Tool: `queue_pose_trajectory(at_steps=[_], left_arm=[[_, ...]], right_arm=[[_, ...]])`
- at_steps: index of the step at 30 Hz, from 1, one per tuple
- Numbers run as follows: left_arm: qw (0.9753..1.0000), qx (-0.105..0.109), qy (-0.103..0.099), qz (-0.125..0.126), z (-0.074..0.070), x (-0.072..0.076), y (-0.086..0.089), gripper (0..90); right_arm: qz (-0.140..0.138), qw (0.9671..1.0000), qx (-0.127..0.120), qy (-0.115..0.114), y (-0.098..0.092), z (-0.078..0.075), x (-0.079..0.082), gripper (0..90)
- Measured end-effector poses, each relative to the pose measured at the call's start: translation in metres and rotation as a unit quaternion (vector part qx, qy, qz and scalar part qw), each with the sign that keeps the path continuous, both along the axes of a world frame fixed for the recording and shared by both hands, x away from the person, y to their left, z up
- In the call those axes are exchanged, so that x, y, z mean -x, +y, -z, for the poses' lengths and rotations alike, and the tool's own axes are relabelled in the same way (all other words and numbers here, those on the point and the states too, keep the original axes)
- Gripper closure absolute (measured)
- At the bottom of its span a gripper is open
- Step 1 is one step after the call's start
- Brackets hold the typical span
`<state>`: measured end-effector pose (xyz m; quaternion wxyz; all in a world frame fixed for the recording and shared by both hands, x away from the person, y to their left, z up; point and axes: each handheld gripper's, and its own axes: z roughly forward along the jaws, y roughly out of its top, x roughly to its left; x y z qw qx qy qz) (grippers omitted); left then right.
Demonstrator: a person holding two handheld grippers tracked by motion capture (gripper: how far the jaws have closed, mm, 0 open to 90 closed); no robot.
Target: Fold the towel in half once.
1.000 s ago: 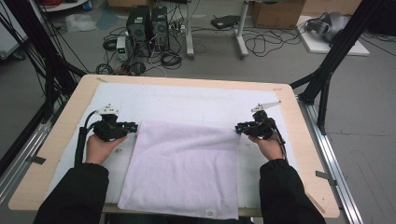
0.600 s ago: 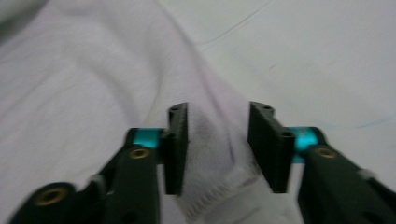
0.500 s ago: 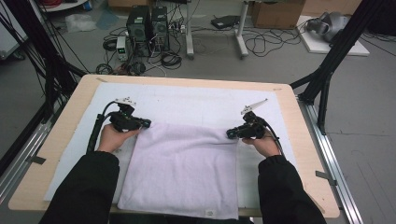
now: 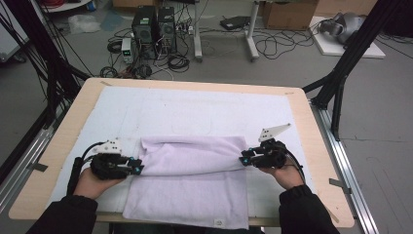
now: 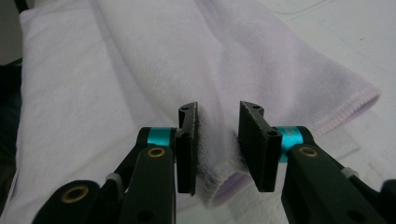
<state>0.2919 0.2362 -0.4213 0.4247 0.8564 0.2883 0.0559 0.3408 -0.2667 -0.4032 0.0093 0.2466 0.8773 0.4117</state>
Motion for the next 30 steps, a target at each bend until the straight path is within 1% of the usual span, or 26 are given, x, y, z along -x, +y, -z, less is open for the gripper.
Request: queue_pose_trajectory(at_steps=[1, 2, 3, 4, 5, 7, 9, 10, 12, 13, 14, 15, 16, 17, 18, 19, 20, 21, 22, 23, 24, 25, 26, 28, 30], left_arm=[[1.0, -0.006, -0.004, -0.003, -0.002, 0.001, 0.0, 63.4], [0.9999, -0.009, -0.009, -0.006, -0.006, -0.001, 0.0, 60.1], [0.9998, -0.009, -0.015, -0.008, -0.009, -0.003, -0.001, 59.8], [0.9997, -0.006, -0.02, -0.014, -0.014, -0.008, -0.002, 59.4], [0.9996, -0.002, -0.025, -0.016, -0.017, -0.011, -0.003, 59.3], [0.9992, 0.007, -0.033, -0.022, -0.024, -0.022, -0.01, 59.3], [0.9992, 0.011, -0.031, -0.021, -0.024, -0.032, -0.016, 62.5], [0.9992, 0.006, -0.035, -0.021, -0.023, -0.036, -0.02, 65.2], [0.9991, -0.008, -0.035, -0.023, -0.016, -0.043, -0.027, 66.4], [0.999, -0.016, -0.034, -0.024, -0.012, -0.045, -0.03, 66.1], [0.9987, -0.034, -0.032, -0.021, -0.009, -0.048, -0.031, 65.9], [0.9986, -0.041, -0.023, -0.023, -0.005, -0.05, -0.033, 64.9], [0.9987, -0.044, -0.017, -0.019, -0.001, -0.051, -0.033, 63.5], [0.9983, -0.055, -0.014, -0.018, 0.003, -0.051, -0.035, 63.6], [0.9977, -0.066, -0.009, -0.015, 0.006, -0.051, -0.036, 65.3], [0.9976, -0.069, -0.005, -0.012, 0.009, -0.051, -0.037, 68.7], [0.9978, -0.065, -0.009, -0.012, 0.012, -0.05, -0.037, 71.7], [0.9978, -0.063, -0.011, -0.013, 0.012, -0.05, -0.037, 75.4], [0.9978, -0.063, -0.012, -0.015, 0.012, -0.05, -0.036, 78.8], [0.9978, -0.064, -0.011, -0.017, 0.011, -0.05, -0.036, 80.7], [0.9977, -0.064, -0.015, -0.016, 0.011, -0.05, -0.035, 82.5], [0.998, -0.06, -0.014, -0.018, 0.009, -0.05, -0.033, 83.5], [0.9982, -0.053, -0.016, -0.024, 0.007, -0.05, -0.03, 84.0], [0.9984, -0.038, -0.024, -0.034, 0.004, -0.05, -0.026, 84.8], [0.9985, -0.024, -0.023, -0.043, 0.001, -0.051, -0.024, 84.9]], right_arm=[[0.007, 1.0, 0.002, -0.002, -0.003, -0.003, 0.003, 67.4], [0.011, 0.9999, -0.004, -0.011, -0.005, -0.006, 0.005, 67.5], [0.016, 0.9994, -0.008, -0.029, -0.006, -0.009, 0.005, 67.8], [0.02, 0.9991, -0.011, -0.035, -0.006, -0.013, 0.005, 67.8], [0.024, 0.9984, -0.019, -0.047, -0.006, -0.018, 0.004, 67.7], [0.022, 0.9979, -0.026, -0.054, -0.003, -0.024, 0.0, 66.8], [0.022, 0.9976, -0.026, -0.061, -0.001, -0.026, -0.003, 67.1], [0.021, 0.9976, -0.026, -0.06, 0.0, -0.026, -0.004, 67.3], [0.027, 0.9969, -0.011, -0.074, -0.001, -0.025, -0.006, 67.7], [0.025, 0.9972, -0.01, -0.069, -0.002, -0.023, -0.007, 67.7], [0.022, 0.9974, -0.011, -0.067, -0.004, -0.019, -0.008, 67.6], [0.023, 0.998, -0.003, -0.059, -0.004, -0.015, -0.008, 67.5], [0.02, 0.9985, 0.011, -0.049, -0.004, -0.01, -0.009, 67.3], [0.017, 0.9985, 0.02, -0.049, -0.003, -0.006, -0.009, 67.3], [0.015, 0.9985, 0.015, -0.051, -0.003, 0.0, -0.008, 67.5], [0.012, 0.9989, 0.016, -0.042, -0.003, 0.006, -0.008, 67.5], [0.012, 0.9989, 0.024, -0.038, -0.002, 0.012, -0.009, 67.4], [0.011, 0.9987, 0.039, -0.029, -0.001, 0.021, -0.009, 67.7], [0.011, 0.9987, 0.044, -0.025, -0.001, 0.025, -0.009, 69.0], [0.011, 0.9988, 0.042, -0.022, -0.001, 0.031, -0.009, 71.2], [0.015, 0.9991, 0.035, -0.02, -0.001, 0.033, -0.01, 75.4], [0.013, 0.9993, 0.032, -0.017, -0.002, 0.033, -0.011, 82.6], [0.009, 0.9992, 0.034, -0.019, -0.002, 0.031, -0.011, 86.1], [0.009, 0.9993, 0.029, -0.022, -0.002, 0.026, -0.013, 87.2], [0.01, 0.9992, 0.031, -0.025, -0.002, 0.019, -0.016, 87.5]])
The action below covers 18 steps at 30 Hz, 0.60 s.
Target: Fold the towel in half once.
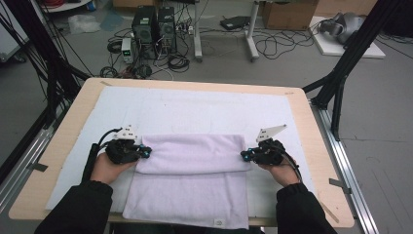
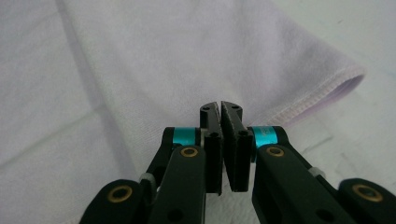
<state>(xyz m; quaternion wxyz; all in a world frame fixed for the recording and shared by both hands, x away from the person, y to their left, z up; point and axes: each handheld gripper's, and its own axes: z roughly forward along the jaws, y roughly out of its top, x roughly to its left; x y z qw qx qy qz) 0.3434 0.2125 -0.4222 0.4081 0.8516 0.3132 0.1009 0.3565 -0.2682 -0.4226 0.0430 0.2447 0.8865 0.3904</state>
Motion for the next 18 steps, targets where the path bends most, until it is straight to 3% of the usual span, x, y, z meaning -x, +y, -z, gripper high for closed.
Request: queue_pose_trajectory(at_steps=[4, 6, 8, 11, 13, 14, 15, 16, 17, 18], left_arm=[[0.9992, 0.036, -0.01, -0.015, -0.009, -0.004, 0.003, 84.6], [0.9985, 0.043, -0.02, -0.026, -0.012, -0.006, 0.006, 84.7], [0.9978, 0.055, -0.013, -0.035, -0.015, -0.011, 0.01, 84.7], [0.995, 0.077, -0.022, -0.061, -0.021, -0.021, 0.014, 84.7], [0.9924, 0.071, -0.044, -0.09, -0.028, -0.035, 0.011, 85.1], [0.9905, 0.069, -0.06, -0.103, -0.032, -0.042, 0.009, 85.0], [0.9853, 0.072, -0.086, -0.129, -0.037, -0.052, 0.007, 84.9], [0.9792, 0.071, -0.108, -0.156, -0.042, -0.064, 0.004, 83.3], [0.9722, 0.049, -0.122, -0.194, -0.047, -0.075, 0.0, 78.1], [0.9645, 0.042, -0.13, -0.226, -0.051, -0.084, -0.002, 74.0]], right_arm=[[0.003, 0.9999, -0.002, -0.014, 0.002, -0.017, -0.007, 87.9], [0.007, 0.9997, -0.005, -0.021, 0.002, -0.024, -0.011, 87.9], [0.011, 0.9997, -0.009, -0.021, 0.001, -0.031, -0.018, 88.0], [0.018, 0.9996, -0.013, -0.019, 0.002, -0.038, -0.028, 88.1], [0.024, 0.9993, -0.003, -0.027, 0.005, -0.043, -0.039, 88.2], [0.035, 0.9988, -0.003, -0.034, 0.005, -0.048, -0.048, 88.3], [0.052, 0.9976, -0.002, -0.045, 0.006, -0.052, -0.055, 88.2], [0.084, 0.9943, -0.005, -0.065, 0.005, -0.059, -0.067, 87.6], [0.119, 0.9895, -0.013, -0.081, 0.004, -0.064, -0.079, 84.5], [0.155, 0.9831, -0.002, -0.097, 0.004, -0.067, -0.088, 81.3]])
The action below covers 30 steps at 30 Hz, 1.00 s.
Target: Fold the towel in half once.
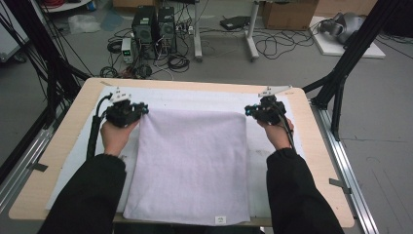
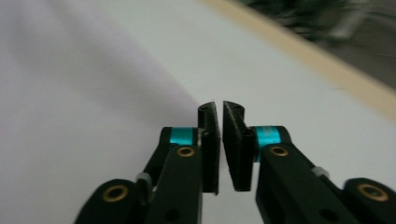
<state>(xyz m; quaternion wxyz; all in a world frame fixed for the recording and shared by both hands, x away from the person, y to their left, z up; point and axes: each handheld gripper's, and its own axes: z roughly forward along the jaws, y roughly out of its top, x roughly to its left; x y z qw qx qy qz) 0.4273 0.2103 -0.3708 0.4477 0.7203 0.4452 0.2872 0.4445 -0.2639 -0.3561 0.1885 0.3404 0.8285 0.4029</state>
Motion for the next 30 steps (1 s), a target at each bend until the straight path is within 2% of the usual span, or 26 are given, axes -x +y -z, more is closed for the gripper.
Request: queue_pose_trajectory(at_steps=[1, 2, 3, 5, 6, 8, 10, 11, 13, 15, 18, 20, 21, 23, 25, 26, 27, 29, 30], left_arm=[[0.9998, 0.018, 0.003, 0.0, -0.001, -0.004, 0.001, 72.8], [0.9996, 0.026, 0.008, 0.005, -0.001, -0.005, 0.002, 71.9], [0.9997, 0.019, 0.012, 0.012, 0.0, -0.005, 0.002, 71.5], [0.9985, -0.003, 0.039, 0.037, 0.003, -0.002, 0.003, 67.1], [0.9983, -0.008, 0.04, 0.042, 0.007, 0.002, 0.005, 65.6], [0.9977, 0.0, 0.042, 0.053, 0.013, 0.011, 0.009, 65.6], [0.9969, -0.014, 0.043, 0.064, 0.018, 0.023, 0.011, 64.6], [0.9967, -0.014, 0.041, 0.069, 0.02, 0.029, 0.012, 64.3], [0.995, -0.022, 0.049, 0.084, 0.023, 0.041, 0.015, 61.3], [0.9945, -0.028, 0.042, 0.092, 0.026, 0.056, 0.017, 60.0], [0.9926, -0.041, 0.041, 0.106, 0.029, 0.071, 0.017, 58.6], [0.9922, -0.034, 0.045, 0.111, 0.033, 0.077, 0.018, 58.3], [0.9917, -0.033, 0.046, 0.115, 0.036, 0.08, 0.017, 58.0], [0.9903, -0.04, 0.055, 0.122, 0.041, 0.084, 0.016, 57.6], [0.9881, -0.041, 0.064, 0.134, 0.047, 0.087, 0.014, 57.5], [0.9869, -0.045, 0.072, 0.137, 0.049, 0.089, 0.012, 57.5], [0.9862, -0.046, 0.077, 0.139, 0.05, 0.089, 0.012, 57.5], [0.9864, -0.046, 0.071, 0.141, 0.051, 0.092, 0.012, 57.4], [0.9862, -0.043, 0.073, 0.142, 0.051, 0.093, 0.011, 57.4]], right_arm=[[0.02, 0.9998, 0.004, -0.002, 0.0, -0.001, -0.008, 77.0], [0.023, 0.9997, -0.003, 0.002, 0.0, 0.001, -0.011, 76.0], [0.021, 0.9997, -0.007, 0.008, 0.0, 0.002, -0.011, 75.7], [-0.005, 0.9995, -0.011, 0.028, 0.003, 0.007, -0.009, 71.8], [-0.017, 0.9993, -0.005, 0.032, 0.005, 0.01, -0.005, 70.6], [-0.038, 0.9984, -0.009, 0.041, 0.008, 0.016, 0.004, 68.9], [-0.058, 0.9972, 0.0, 0.046, 0.011, 0.02, 0.018, 67.9], [-0.062, 0.9969, -0.004, 0.048, 0.011, 0.022, 0.023, 67.0], [-0.077, 0.9953, -0.012, 0.057, 0.012, 0.027, 0.037, 65.3], [-0.093, 0.9937, -0.006, 0.061, 0.013, 0.031, 0.052, 64.9], [-0.107, 0.9918, -0.005, 0.07, 0.013, 0.039, 0.069, 65.0], [-0.107, 0.9914, -0.006, 0.075, 0.011, 0.049, 0.074, 65.9], [-0.106, 0.9903, -0.004, 0.09, 0.012, 0.053, 0.074, 65.5], [-0.106, 0.9885, 0.012, 0.107, 0.017, 0.062, 0.072, 65.3], [-0.115, 0.987, 0.015, 0.111, 0.023, 0.066, 0.071, 66.4], [-0.122, 0.9859, 0.027, 0.112, 0.027, 0.068, 0.071, 69.0], [-0.122, 0.9849, 0.051, 0.111, 0.03, 0.071, 0.071, 72.2], [-0.124, 0.9826, 0.056, 0.126, 0.028, 0.075, 0.07, 75.6], [-0.12, 0.983, 0.058, 0.126, 0.027, 0.074, 0.07, 77.8]])
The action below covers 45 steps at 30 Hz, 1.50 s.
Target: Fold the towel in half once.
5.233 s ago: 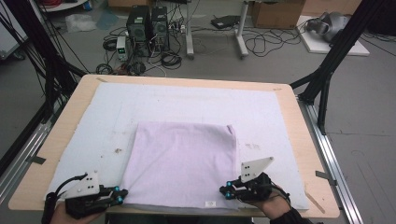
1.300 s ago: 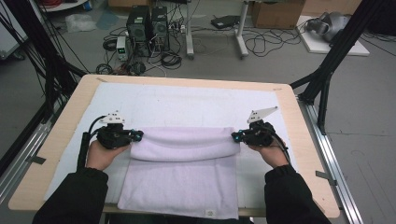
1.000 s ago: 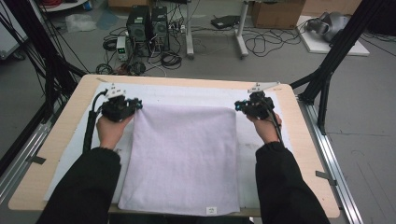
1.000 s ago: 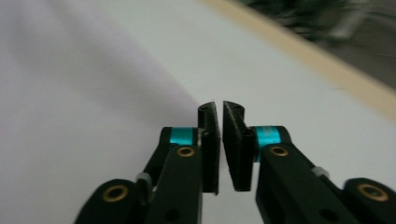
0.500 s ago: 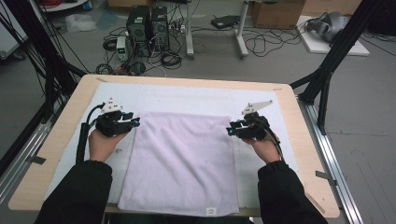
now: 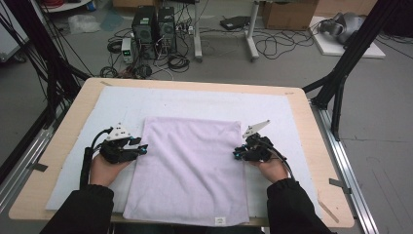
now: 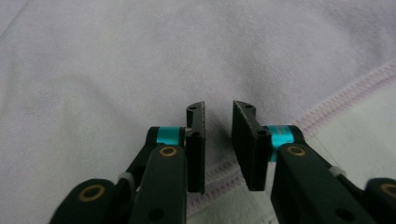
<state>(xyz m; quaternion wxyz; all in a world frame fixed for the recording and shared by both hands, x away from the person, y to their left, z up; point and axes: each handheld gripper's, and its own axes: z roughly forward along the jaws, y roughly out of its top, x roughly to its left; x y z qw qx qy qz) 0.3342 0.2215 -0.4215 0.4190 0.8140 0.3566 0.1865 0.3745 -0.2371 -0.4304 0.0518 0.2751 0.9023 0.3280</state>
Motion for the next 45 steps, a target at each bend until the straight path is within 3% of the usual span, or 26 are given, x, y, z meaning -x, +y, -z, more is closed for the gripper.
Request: queue_pose_trajectory(at_steps=[3, 5, 7, 9, 11, 17, 27, 45], left_arm=[[1.0, -0.001, -0.006, 0.003, -0.002, 0.004, -0.001, 55.4], [0.9999, 0.007, -0.011, 0.003, -0.004, 0.006, -0.001, 54.9], [0.9999, 0.008, -0.013, 0.003, -0.005, 0.008, -0.001, 54.2], [0.9998, 0.014, -0.013, 0.004, -0.006, 0.01, 0.0, 52.4], [0.9997, 0.017, -0.014, 0.006, -0.007, 0.014, 0.0, 51.4], [0.9992, 0.033, -0.019, 0.01, -0.01, 0.02, 0.002, 44.4], [0.999, 0.037, -0.02, 0.01, -0.011, 0.02, 0.005, 40.3], [0.9995, 0.023, -0.02, 0.011, -0.01, 0.02, 0.004, 39.6]], right_arm=[[0.01, 0.9999, 0.005, -0.006, -0.006, -0.004, 0.003, 76.2], [0.011, 0.9998, -0.01, -0.009, -0.008, -0.008, 0.006, 71.6], [0.014, 0.999, -0.041, -0.013, -0.011, -0.012, 0.009, 68.5], [0.019, 0.9969, -0.068, -0.034, -0.014, -0.014, 0.014, 65.7], [0.028, 0.9939, -0.1, -0.037, -0.02, -0.014, 0.018, 61.4], [0.044, 0.9892, -0.13, -0.052, -0.029, -0.016, 0.025, 48.5], [0.047, 0.9866, -0.136, -0.076, -0.022, -0.018, 0.029, 35.6], [0.047, 0.9869, -0.126, -0.089, -0.019, -0.018, 0.032, 29.6]])
